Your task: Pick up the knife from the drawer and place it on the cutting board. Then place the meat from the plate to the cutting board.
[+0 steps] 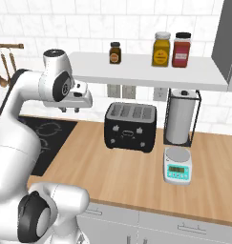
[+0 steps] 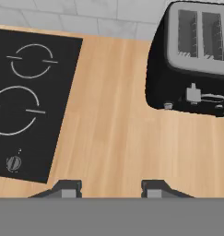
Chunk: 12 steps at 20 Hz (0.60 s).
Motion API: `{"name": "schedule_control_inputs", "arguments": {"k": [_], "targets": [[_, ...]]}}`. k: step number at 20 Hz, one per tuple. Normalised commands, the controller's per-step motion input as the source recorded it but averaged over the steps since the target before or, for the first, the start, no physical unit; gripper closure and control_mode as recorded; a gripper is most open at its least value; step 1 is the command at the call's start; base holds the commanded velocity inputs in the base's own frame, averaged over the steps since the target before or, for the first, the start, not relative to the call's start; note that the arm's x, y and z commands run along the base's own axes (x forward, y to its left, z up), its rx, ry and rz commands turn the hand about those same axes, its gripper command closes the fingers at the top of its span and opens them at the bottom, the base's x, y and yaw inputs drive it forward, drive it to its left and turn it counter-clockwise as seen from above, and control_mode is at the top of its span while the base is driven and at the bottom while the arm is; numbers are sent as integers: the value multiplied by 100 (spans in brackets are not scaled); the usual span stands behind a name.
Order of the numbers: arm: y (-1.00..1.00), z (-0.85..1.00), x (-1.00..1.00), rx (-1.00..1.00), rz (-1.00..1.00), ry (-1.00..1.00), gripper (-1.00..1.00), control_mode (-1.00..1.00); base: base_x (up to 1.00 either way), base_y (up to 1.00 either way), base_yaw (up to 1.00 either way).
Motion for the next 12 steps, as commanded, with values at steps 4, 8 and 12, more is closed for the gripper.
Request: {"name": "schedule_control_inputs", "arguments": {"k": [4,8,12], "targets": [[12,-18,-18,0,0,11,-100,-100,0,0,0],[90,-60,-45,0,0,21,-100,-100,0,0,0],[100,-75,-39,0,0,12,-100,-100,0,0,0]]}}
